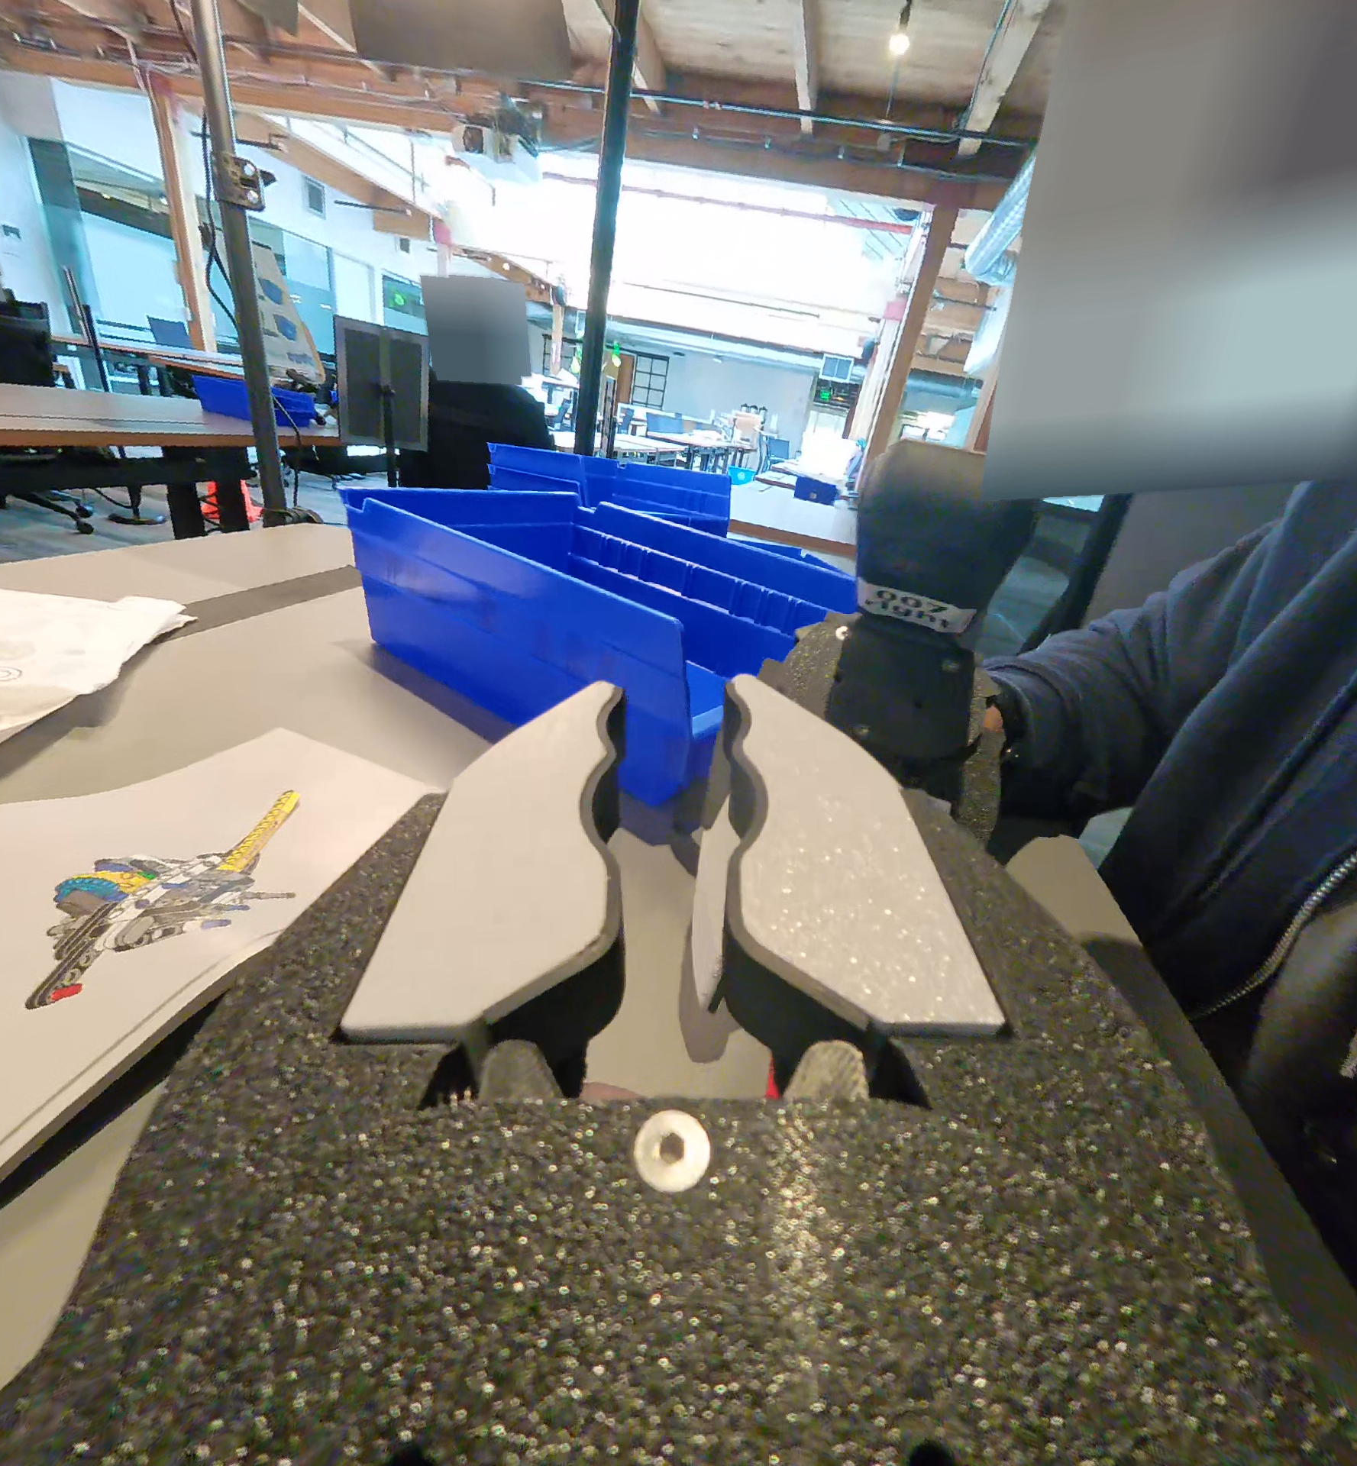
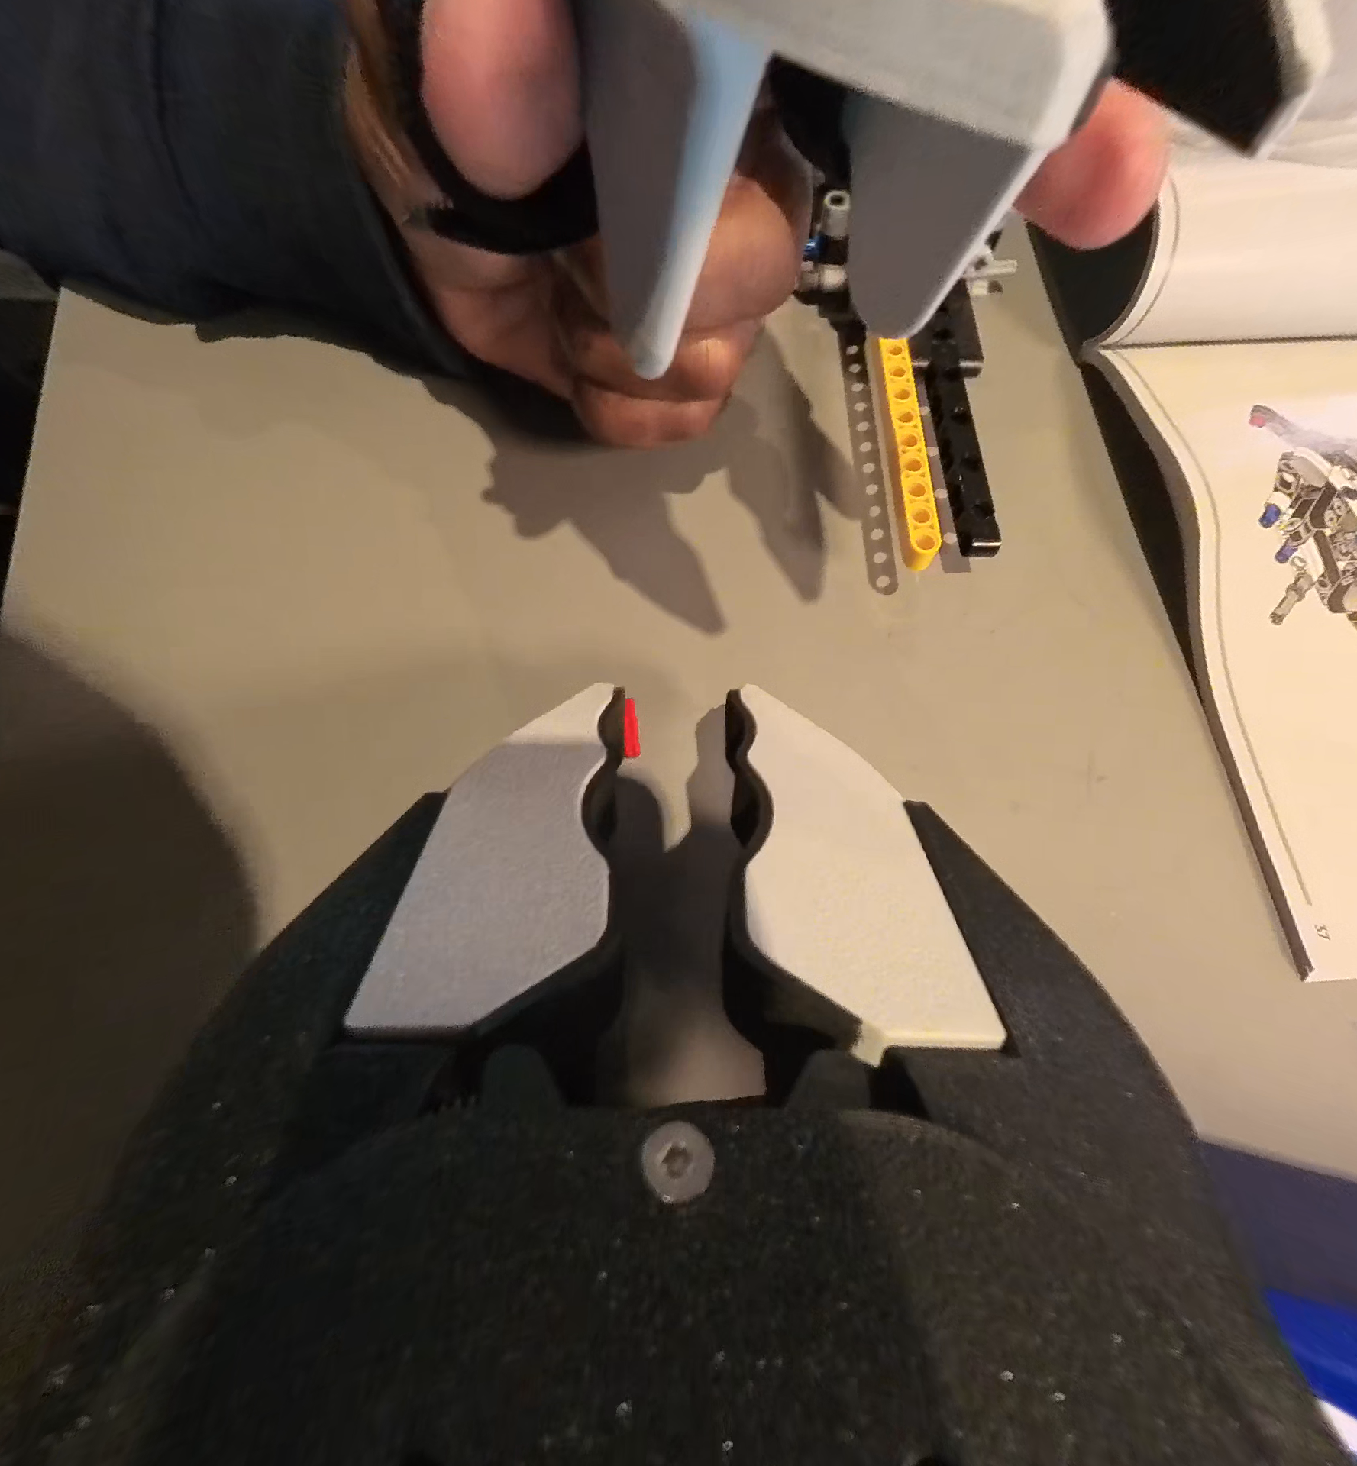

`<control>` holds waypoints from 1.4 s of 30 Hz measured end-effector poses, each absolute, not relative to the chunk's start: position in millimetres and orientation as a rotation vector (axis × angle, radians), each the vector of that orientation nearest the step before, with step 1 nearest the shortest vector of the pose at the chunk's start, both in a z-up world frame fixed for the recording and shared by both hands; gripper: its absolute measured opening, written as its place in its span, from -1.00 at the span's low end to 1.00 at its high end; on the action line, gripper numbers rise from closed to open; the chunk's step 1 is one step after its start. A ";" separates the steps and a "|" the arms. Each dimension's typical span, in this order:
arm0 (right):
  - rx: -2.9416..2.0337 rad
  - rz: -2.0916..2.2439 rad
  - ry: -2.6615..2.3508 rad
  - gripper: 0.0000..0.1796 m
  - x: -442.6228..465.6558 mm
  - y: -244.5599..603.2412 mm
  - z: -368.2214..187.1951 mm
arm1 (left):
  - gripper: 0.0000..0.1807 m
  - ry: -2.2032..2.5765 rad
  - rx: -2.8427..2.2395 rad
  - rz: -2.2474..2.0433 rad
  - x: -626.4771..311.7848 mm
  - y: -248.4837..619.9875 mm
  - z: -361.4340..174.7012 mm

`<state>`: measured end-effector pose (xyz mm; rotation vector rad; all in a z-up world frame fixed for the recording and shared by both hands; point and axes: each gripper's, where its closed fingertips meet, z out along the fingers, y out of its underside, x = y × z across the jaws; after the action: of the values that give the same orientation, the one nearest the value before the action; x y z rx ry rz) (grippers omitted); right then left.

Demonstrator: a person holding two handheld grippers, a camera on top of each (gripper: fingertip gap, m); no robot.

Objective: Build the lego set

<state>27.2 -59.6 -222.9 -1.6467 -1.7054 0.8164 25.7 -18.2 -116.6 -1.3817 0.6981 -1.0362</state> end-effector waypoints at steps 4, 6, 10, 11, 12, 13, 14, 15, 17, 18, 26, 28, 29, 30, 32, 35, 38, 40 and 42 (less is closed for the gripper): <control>-1.634 0.785 -1.661 -0.70 27.1 -54.8 -219.4 | -0.74 0.702 -1.403 -1.050 26.9 -15.7 -120.2; -1.618 0.763 -1.639 -0.70 27.4 -52.8 -217.1 | -0.74 0.717 -1.411 -1.049 29.0 -15.7 -122.3; -1.625 0.720 -1.631 -0.70 27.1 -50.0 -218.9 | -0.74 0.740 -1.423 -1.059 32.9 -15.8 -125.7; -1.628 0.716 -1.638 -0.69 26.7 -50.3 -220.1 | -0.74 0.740 -1.427 -1.065 33.2 -15.1 -126.1; -1.630 0.712 -1.637 -0.69 26.4 -49.9 -220.2 | -0.74 0.738 -1.430 -1.071 33.3 -14.1 -126.3; -1.628 0.711 -1.630 -0.68 26.5 -49.2 -219.5 | -0.74 0.733 -1.434 -1.077 33.0 -13.0 -126.5; -1.625 0.715 -1.621 -0.67 26.6 -48.8 -218.3 | -0.74 0.728 -1.438 -1.084 32.7 -11.9 -126.6; -1.620 0.722 -1.615 -0.67 26.3 -48.5 -217.0 | -0.74 0.720 -1.442 -1.092 32.2 -11.0 -126.7; -1.619 0.735 -1.618 -0.66 25.3 -48.6 -216.7 | -0.74 0.703 -1.446 -1.099 30.7 -9.3 -126.5; -1.621 0.746 -1.622 -0.66 24.7 -49.0 -216.7 | -0.74 0.695 -1.447 -1.097 30.0 -8.6 -126.4; -1.648 0.881 -1.611 -0.64 25.8 -50.1 -212.3 | -0.74 0.722 -1.479 -1.106 34.2 -8.5 -131.6; -1.649 0.912 -1.600 -0.64 26.3 -49.8 -210.0 | -0.74 0.719 -1.484 -1.114 34.5 -7.9 -132.1; -1.649 0.927 -1.595 -0.65 26.4 -49.8 -209.1 | -0.74 0.717 -1.486 -1.118 34.3 -7.6 -132.1; -1.650 0.940 -1.591 -0.64 26.6 -49.7 -208.3 | -0.74 0.712 -1.486 -1.121 33.9 -7.1 -131.9; -1.643 0.970 -1.585 -0.64 27.0 -50.5 -206.0 | -0.74 0.702 -1.488 -1.123 33.0 -6.1 -131.6; -1.588 1.024 -1.531 -0.64 28.6 -50.5 -194.5 | -0.74 0.697 -1.486 -1.115 32.4 -5.8 -131.1; -1.558 1.114 -1.445 -0.64 33.5 -51.8 -181.7 | -0.74 0.693 -1.475 -1.098 31.0 -6.9 -129.3; -1.571 1.191 -1.429 -0.64 41.0 -59.8 -175.8 | -0.74 0.690 -1.462 -1.086 29.4 -8.9 -127.8; -1.574 1.283 -1.462 -0.65 54.2 -76.4 -167.8 | -0.75 0.685 -1.448 -1.082 27.1 -11.6 -125.5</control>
<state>54.2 -76.4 -167.8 -1.5736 -1.4622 1.2831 27.1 -11.6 -125.5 -1.4478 0.6853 -1.0818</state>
